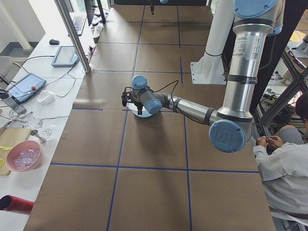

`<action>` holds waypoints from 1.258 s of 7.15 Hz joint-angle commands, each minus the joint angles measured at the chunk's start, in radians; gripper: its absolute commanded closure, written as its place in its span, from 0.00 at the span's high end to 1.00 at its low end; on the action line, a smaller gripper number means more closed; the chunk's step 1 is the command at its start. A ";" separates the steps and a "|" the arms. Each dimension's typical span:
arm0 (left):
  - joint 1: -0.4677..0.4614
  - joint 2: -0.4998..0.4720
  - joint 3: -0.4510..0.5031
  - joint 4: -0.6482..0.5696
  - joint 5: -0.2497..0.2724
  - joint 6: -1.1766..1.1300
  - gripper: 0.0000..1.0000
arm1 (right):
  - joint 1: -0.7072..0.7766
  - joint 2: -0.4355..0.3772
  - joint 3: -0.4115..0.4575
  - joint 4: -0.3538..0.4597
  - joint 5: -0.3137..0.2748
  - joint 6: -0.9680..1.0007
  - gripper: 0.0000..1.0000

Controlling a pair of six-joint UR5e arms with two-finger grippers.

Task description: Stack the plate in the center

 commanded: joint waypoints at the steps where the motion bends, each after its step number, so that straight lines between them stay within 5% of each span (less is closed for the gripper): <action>1: 0.001 -0.003 0.003 -0.001 -0.001 -0.001 0.00 | 0.000 0.000 0.000 0.000 0.000 0.000 1.00; 9: 0.001 0.005 0.005 -0.001 -0.056 -0.003 0.00 | 0.000 0.000 0.000 0.000 0.000 0.000 1.00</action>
